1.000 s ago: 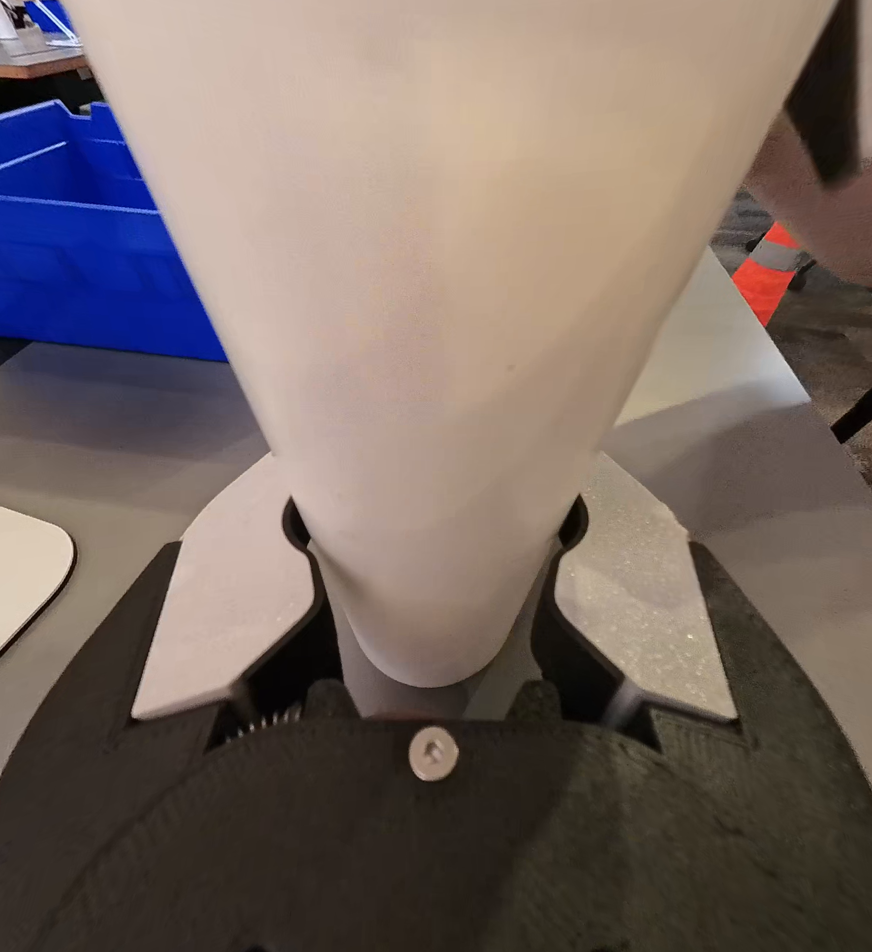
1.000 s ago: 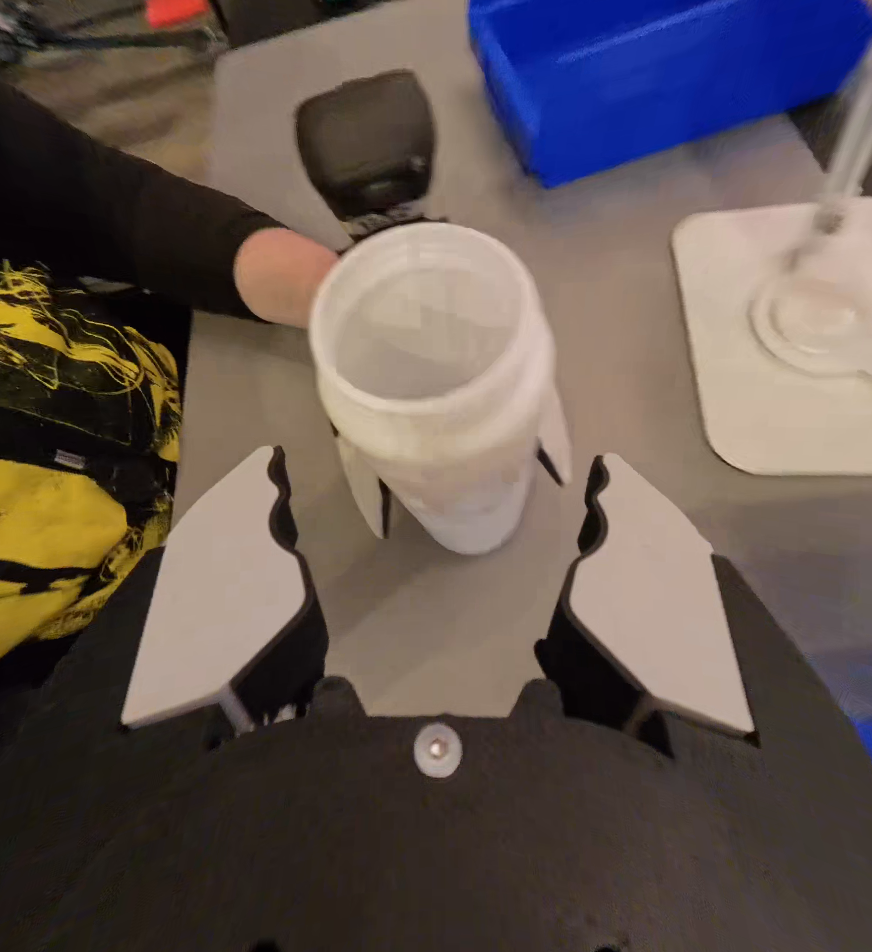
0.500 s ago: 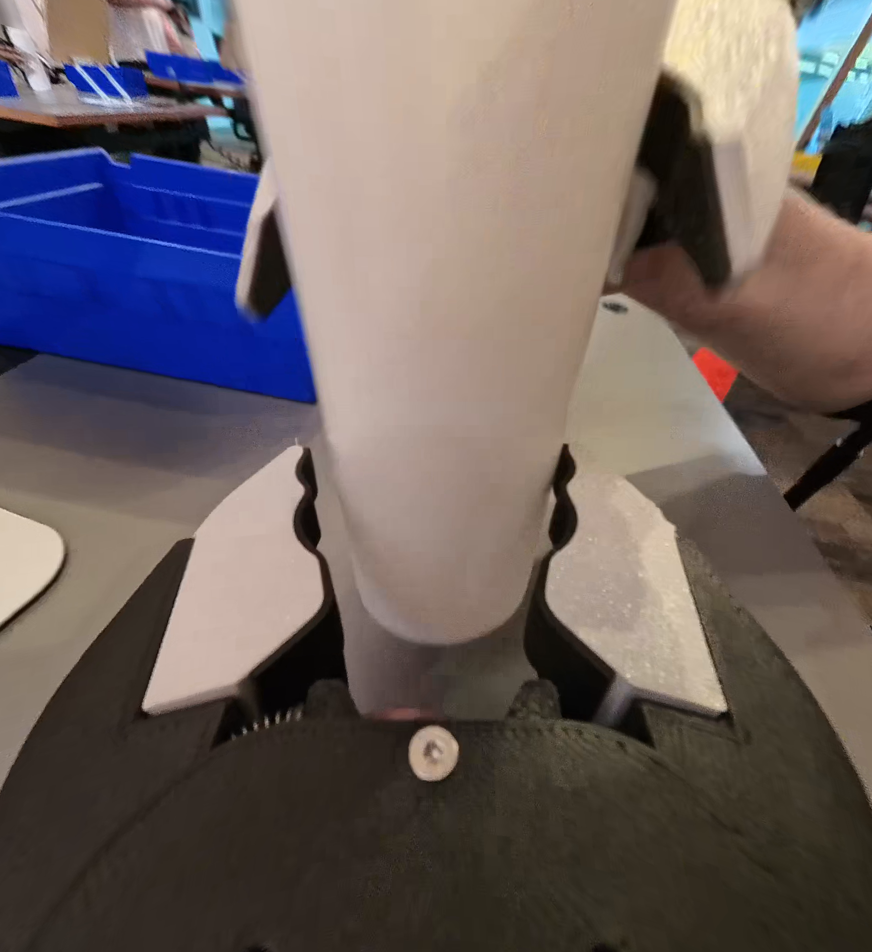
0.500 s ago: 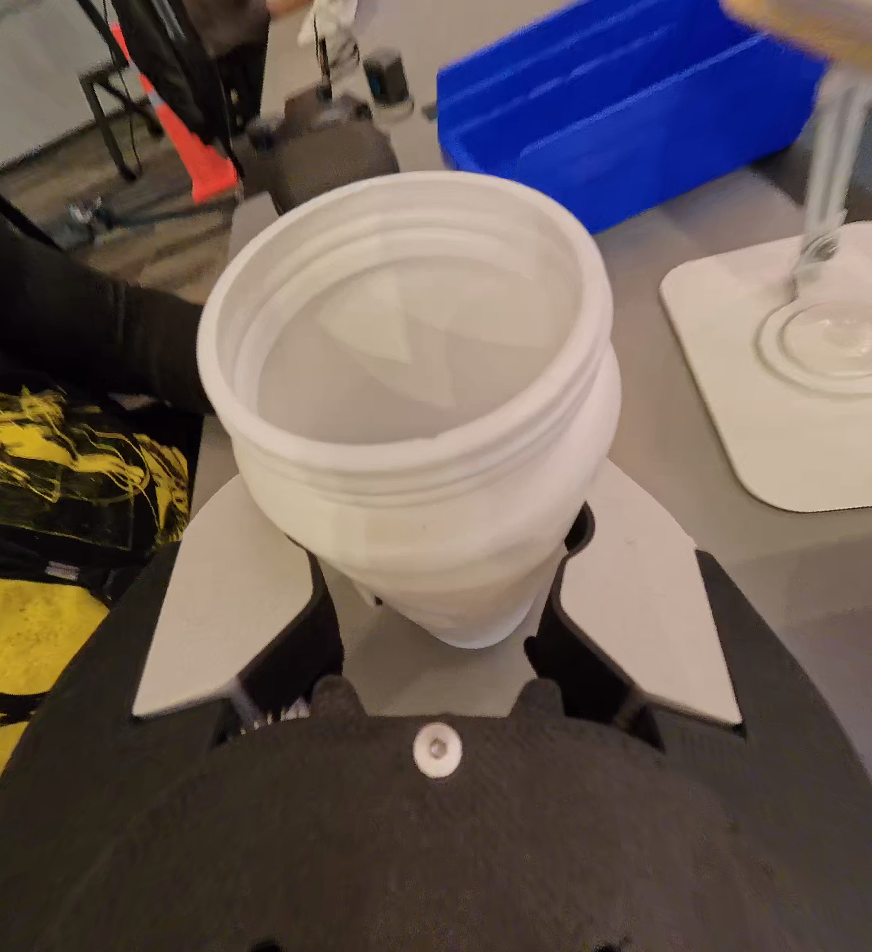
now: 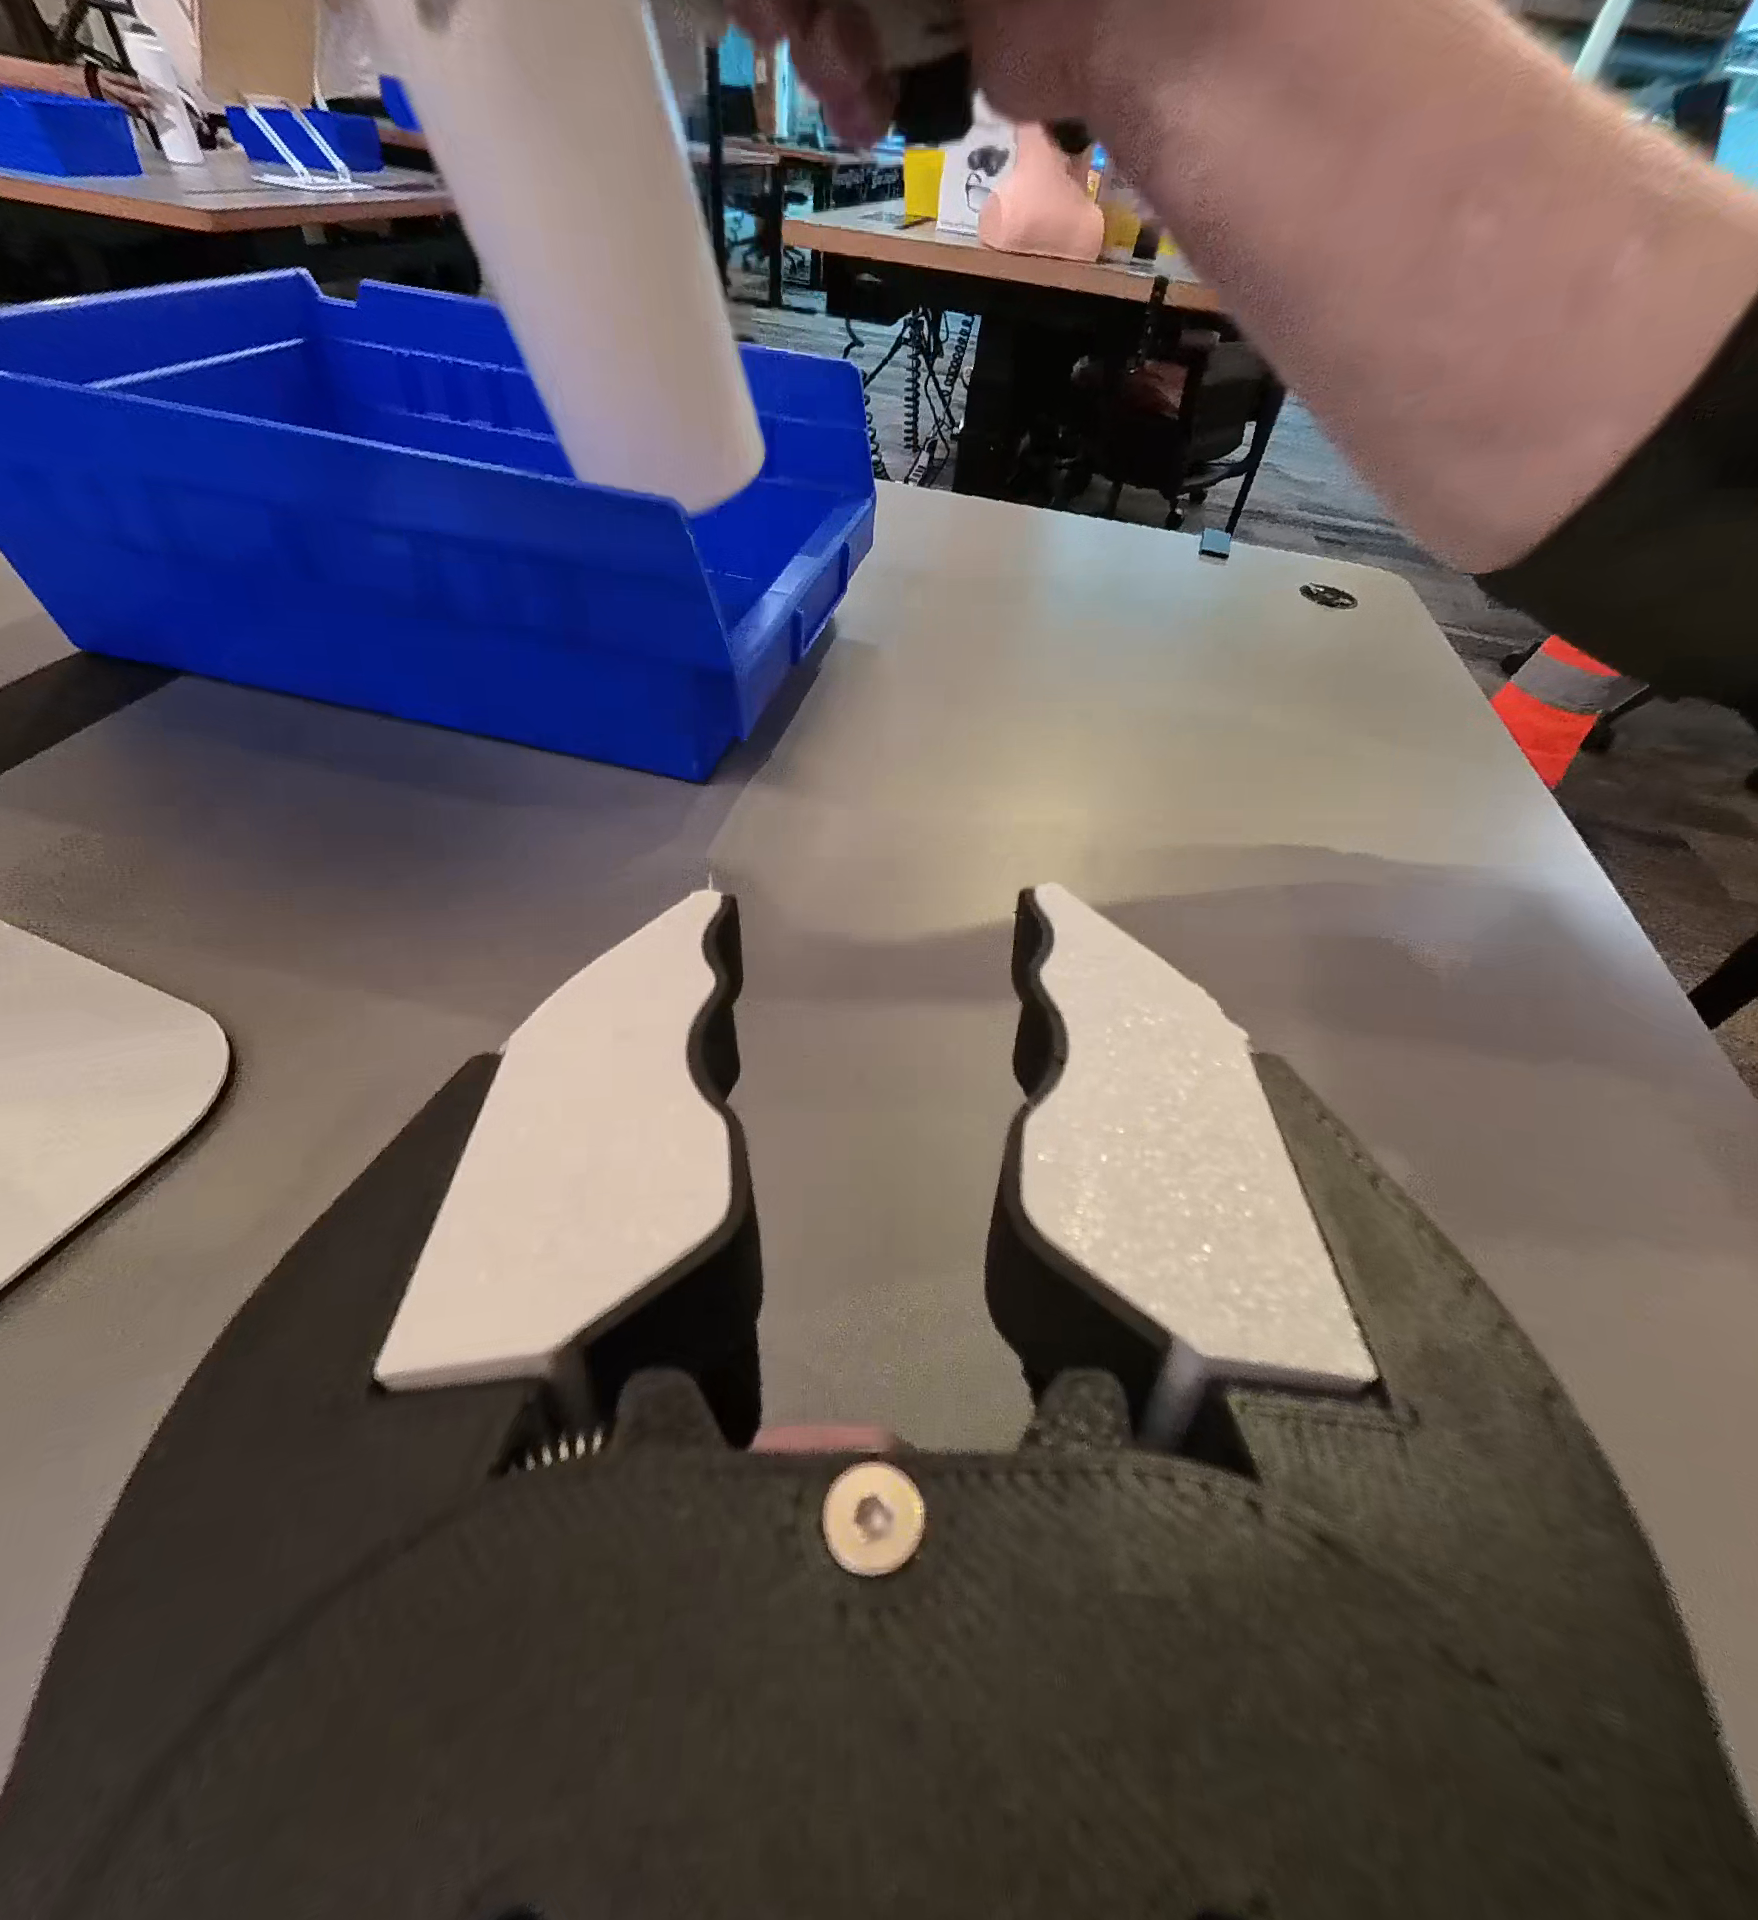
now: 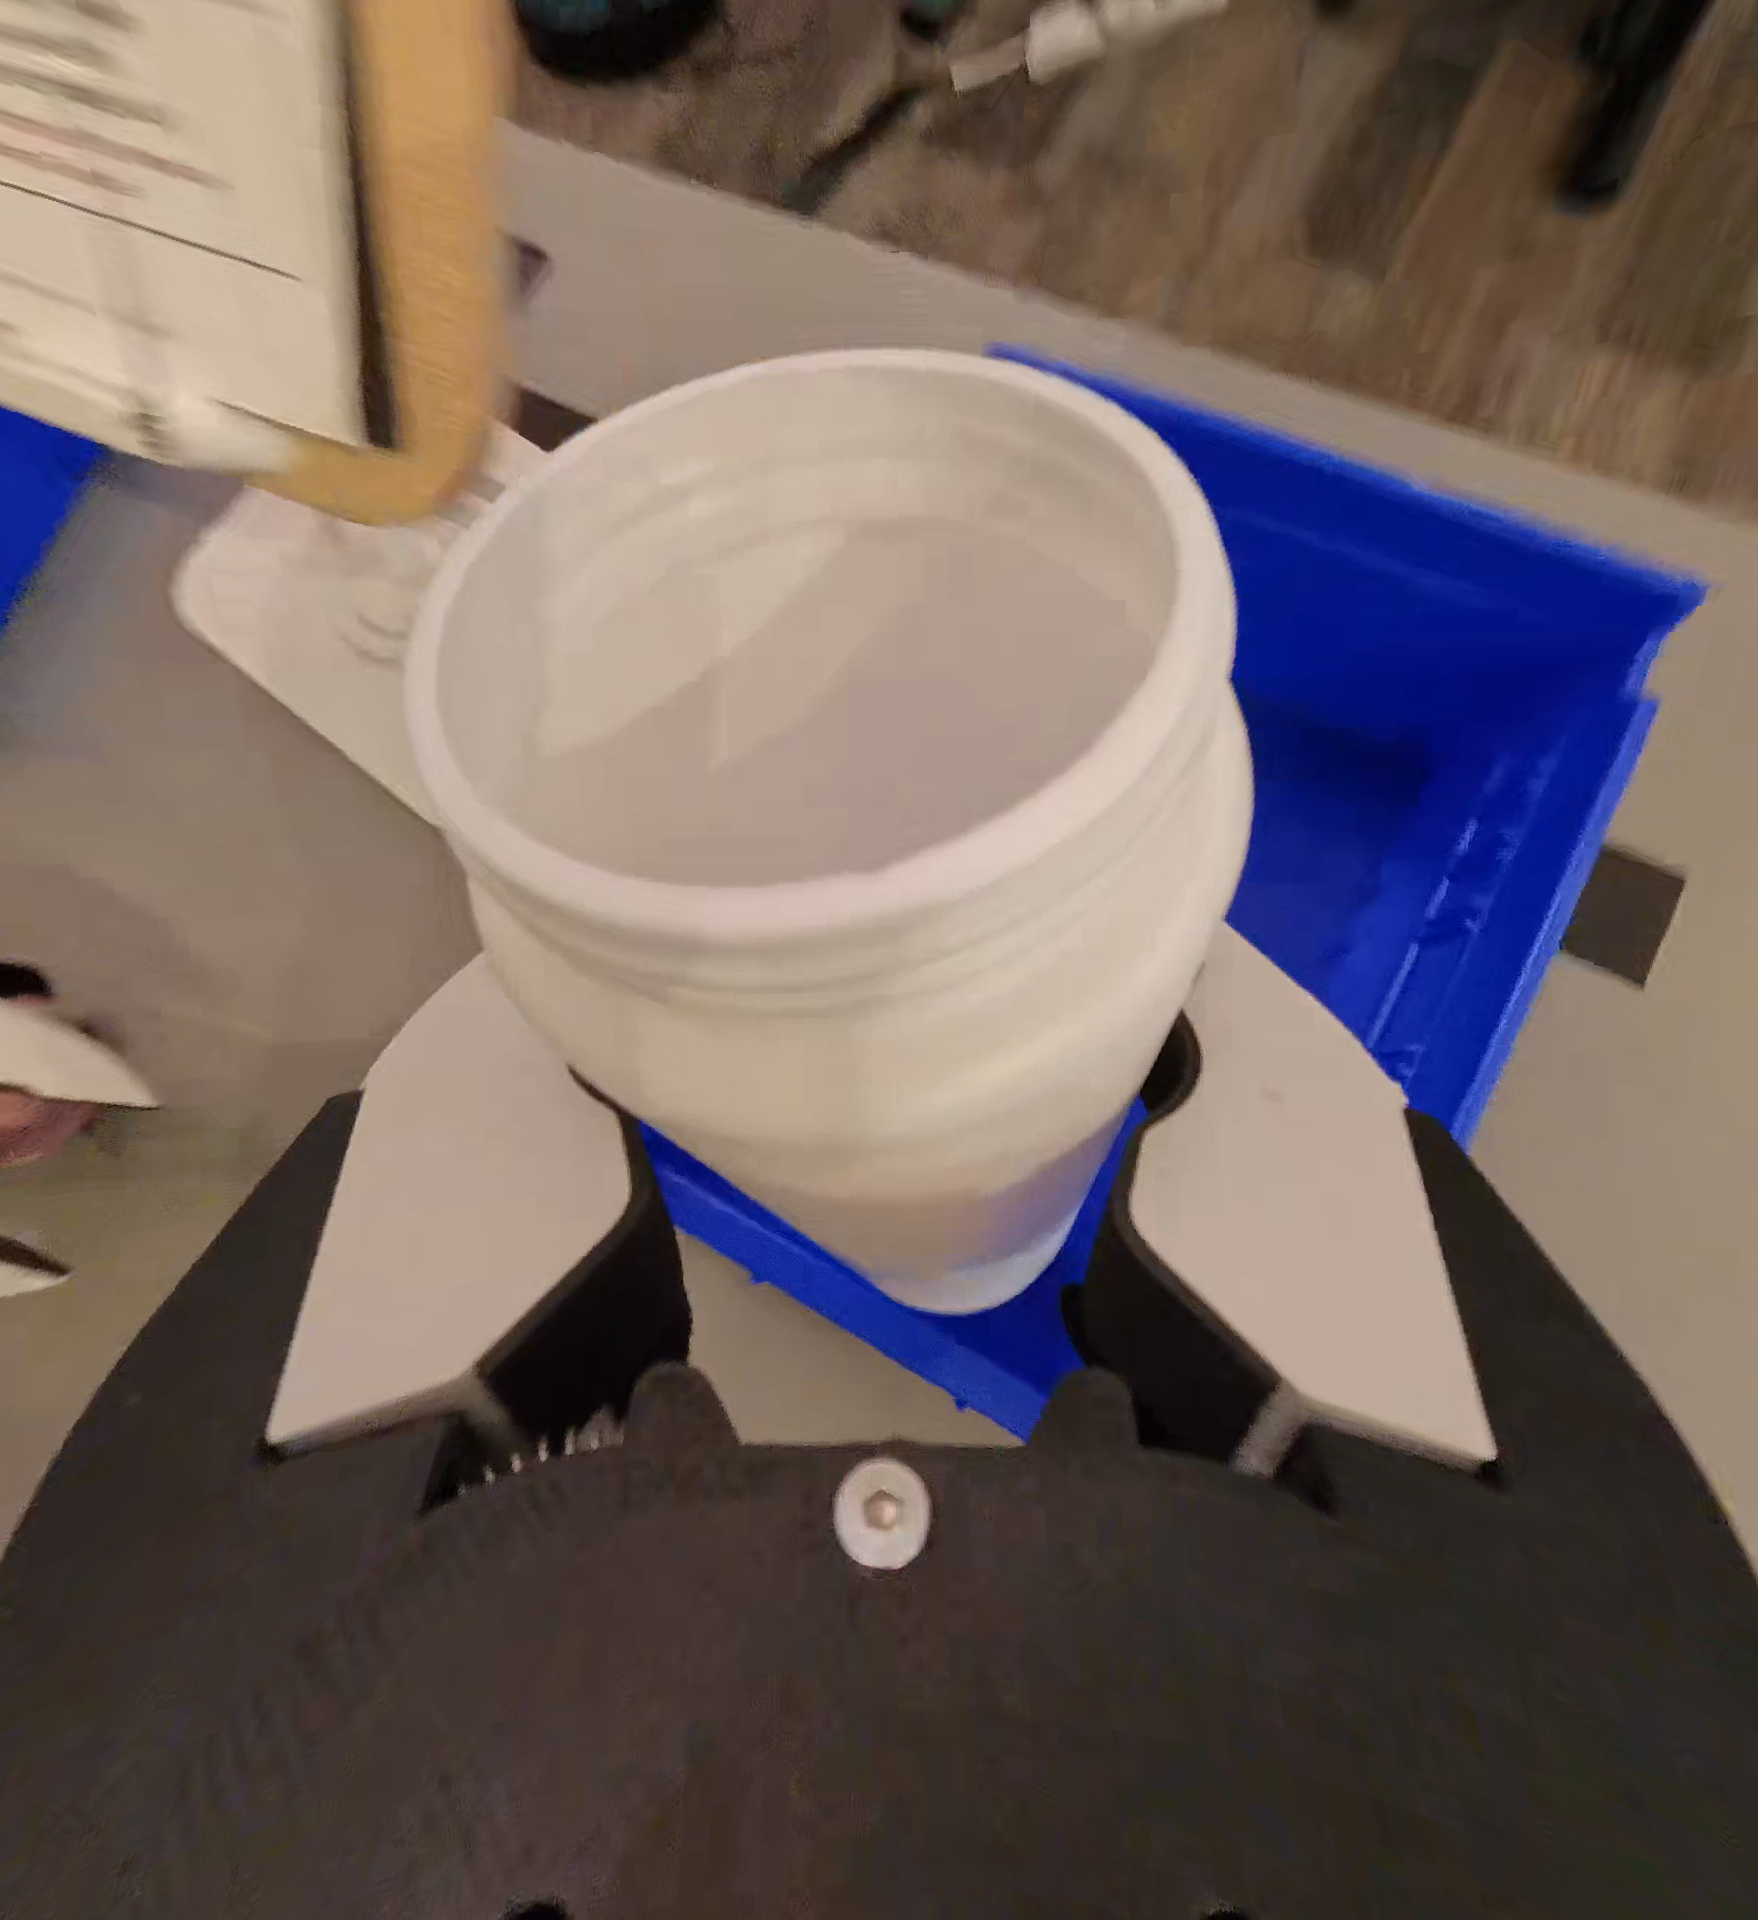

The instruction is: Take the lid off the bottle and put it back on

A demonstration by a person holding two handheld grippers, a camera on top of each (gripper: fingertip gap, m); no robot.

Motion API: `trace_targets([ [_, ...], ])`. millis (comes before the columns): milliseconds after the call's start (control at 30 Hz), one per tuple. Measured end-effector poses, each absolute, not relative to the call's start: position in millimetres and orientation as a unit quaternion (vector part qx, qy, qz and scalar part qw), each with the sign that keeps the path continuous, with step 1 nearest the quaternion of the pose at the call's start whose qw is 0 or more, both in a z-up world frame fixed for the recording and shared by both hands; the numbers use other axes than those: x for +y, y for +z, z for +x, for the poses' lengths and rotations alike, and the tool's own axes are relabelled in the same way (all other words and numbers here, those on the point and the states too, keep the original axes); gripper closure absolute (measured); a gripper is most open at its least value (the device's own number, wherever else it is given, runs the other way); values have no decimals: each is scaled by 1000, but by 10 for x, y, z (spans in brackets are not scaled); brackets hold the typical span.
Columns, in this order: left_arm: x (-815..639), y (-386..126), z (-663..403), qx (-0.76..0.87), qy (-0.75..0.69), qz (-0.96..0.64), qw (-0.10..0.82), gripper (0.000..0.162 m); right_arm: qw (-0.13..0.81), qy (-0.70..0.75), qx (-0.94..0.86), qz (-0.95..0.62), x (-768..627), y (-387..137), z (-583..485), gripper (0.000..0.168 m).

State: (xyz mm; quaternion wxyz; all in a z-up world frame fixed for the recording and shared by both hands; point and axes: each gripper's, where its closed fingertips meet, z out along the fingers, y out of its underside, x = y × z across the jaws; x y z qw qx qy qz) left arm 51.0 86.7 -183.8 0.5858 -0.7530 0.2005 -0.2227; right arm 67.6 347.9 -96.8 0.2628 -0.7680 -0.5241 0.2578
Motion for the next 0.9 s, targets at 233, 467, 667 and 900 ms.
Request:
trace_targets([
  [233, 875, -1846, 506, 198, -228, -755, 582, 110, 187, 210, -478, -832, 3885, -1751, 684, 69],
  [467, 884, -1853, 501, 194, -237, -756, 579, 109, 174, 151, -468, -853, 4180, -2125, 677, 72],
  [667, 894, -1855, 488, 187, -252, -756, 574, 106, 153, 136, -453, -867, 4283, -2408, 723, 83],
  [900, 901, -1860, 483, 183, -259, -757, 571, 103, 201, 125, -475, -848, 4141, -2173, 806, 77],
])
